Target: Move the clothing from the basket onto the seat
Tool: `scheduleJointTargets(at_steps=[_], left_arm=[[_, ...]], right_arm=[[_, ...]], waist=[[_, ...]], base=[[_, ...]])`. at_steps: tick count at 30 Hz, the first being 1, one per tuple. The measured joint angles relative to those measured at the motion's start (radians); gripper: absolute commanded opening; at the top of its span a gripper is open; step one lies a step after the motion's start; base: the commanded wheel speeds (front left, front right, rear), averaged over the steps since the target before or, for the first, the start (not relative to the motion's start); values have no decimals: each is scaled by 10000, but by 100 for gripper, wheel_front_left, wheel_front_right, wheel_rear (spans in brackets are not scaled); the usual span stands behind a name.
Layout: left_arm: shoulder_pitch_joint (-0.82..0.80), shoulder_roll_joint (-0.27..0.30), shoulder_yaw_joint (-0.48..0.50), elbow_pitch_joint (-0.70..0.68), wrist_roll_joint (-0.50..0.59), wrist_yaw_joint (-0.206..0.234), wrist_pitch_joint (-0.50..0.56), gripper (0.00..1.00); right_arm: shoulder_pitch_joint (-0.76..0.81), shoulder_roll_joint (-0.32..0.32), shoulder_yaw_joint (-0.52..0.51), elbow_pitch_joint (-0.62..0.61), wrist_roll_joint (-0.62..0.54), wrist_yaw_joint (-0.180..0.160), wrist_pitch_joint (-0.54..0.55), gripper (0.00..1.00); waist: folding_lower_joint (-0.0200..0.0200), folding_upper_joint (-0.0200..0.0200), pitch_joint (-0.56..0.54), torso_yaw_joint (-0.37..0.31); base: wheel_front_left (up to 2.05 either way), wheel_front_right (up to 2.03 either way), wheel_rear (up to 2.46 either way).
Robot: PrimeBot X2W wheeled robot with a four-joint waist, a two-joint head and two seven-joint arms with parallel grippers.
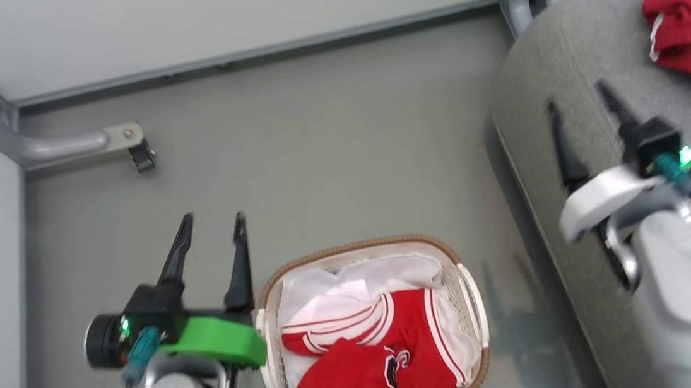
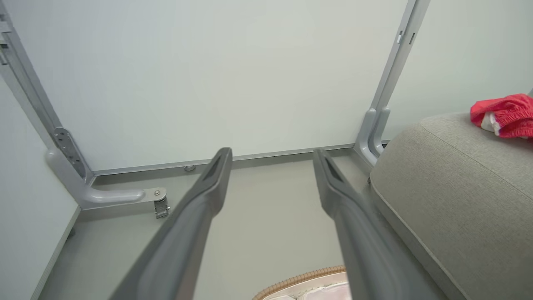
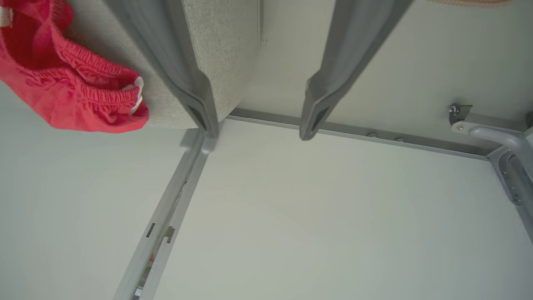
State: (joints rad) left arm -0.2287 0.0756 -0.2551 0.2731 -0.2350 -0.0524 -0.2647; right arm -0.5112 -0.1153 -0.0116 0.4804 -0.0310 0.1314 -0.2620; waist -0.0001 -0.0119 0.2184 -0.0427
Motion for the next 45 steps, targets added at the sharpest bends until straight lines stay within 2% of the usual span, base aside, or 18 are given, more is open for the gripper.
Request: scheduleJointTargets(at_steps=[6,16,25,45], left_arm=[[1061,-132,972,-88,40,-56,0,100],[2017,-240,1781,-127,86,-240,0,100],[2217,-249,1718,-19,-121,-265,0,100],[2203,-255,1432,115,-244,-222,0,100]], right_arm=[[1198,568,665,-504,395,0,0,100],[2767,675,625,-1440,1072,0,0,100],[3422,667,466,-1538,1718,0,0,100],[3501,667,453,-1563,1856,0,0,100]], waist=[[0,0,-730,220],[0,0,-1415,427],[0,0,-1740,423],[0,0,-1643,430]], base=[[0,0,0],[0,0,0],[0,0,0],[0,0,0]])
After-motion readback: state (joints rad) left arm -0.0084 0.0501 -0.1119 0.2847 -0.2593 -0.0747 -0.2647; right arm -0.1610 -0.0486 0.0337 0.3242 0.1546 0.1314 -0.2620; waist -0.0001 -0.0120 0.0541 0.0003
